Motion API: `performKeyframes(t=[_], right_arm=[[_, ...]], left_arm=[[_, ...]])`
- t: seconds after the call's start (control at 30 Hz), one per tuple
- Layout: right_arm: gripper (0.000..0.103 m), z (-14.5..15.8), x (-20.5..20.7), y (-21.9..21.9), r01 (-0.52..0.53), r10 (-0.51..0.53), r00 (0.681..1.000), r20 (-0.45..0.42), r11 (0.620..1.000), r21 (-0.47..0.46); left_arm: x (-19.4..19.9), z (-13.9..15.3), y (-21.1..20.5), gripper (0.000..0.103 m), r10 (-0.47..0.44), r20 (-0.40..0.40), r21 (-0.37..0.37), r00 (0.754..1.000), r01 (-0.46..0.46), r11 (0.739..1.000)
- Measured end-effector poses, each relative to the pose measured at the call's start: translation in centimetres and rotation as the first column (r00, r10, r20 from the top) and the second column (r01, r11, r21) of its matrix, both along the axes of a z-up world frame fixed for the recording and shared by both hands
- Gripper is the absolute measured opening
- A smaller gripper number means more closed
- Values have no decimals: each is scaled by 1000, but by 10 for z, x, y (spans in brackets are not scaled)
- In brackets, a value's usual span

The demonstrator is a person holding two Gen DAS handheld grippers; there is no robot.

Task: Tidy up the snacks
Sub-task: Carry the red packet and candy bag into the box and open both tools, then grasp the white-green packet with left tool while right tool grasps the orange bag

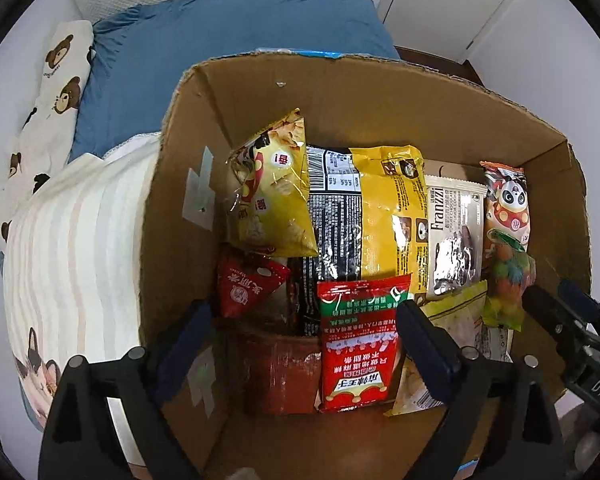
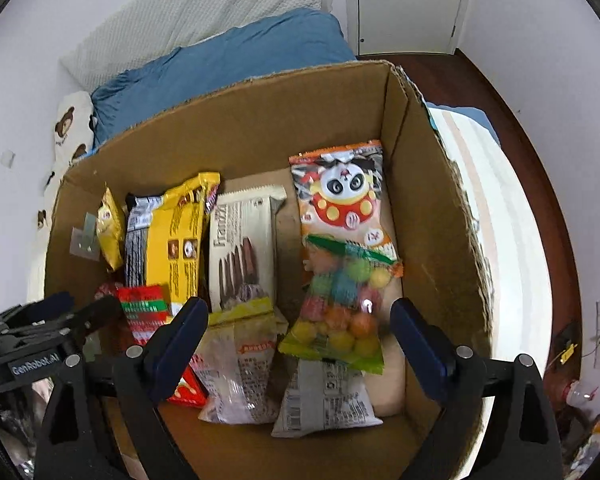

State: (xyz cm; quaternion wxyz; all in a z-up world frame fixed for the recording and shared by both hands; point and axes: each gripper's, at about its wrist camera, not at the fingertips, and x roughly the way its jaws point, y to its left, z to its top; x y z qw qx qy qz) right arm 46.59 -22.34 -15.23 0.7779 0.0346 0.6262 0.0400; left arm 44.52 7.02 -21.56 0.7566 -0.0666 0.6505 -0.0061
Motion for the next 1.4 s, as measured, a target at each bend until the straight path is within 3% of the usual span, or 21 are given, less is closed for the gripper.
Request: performKeyframes(t=[0.3, 0.63, 1.1, 1.4], right_arm=[[95, 9, -22, -3, -44, 44, 999, -15, 999, -17], [95, 34, -49, -11, -63, 63, 998, 26, 998, -13], [95, 111, -117, -9, -133, 133, 972, 193, 991, -16], [95, 145, -161, -20, -126, 117, 956, 270, 992, 16]], left_arm=[[-24, 24, -2, 95, -1, 52, 19, 999, 0, 1000], [-56, 58, -10, 95, -9, 131, 20, 991, 6, 1000], [-124, 121, -30, 95, -48, 276, 25, 960, 43, 999], [-176, 154, -34, 95, -46, 347, 15, 937, 43, 999]])
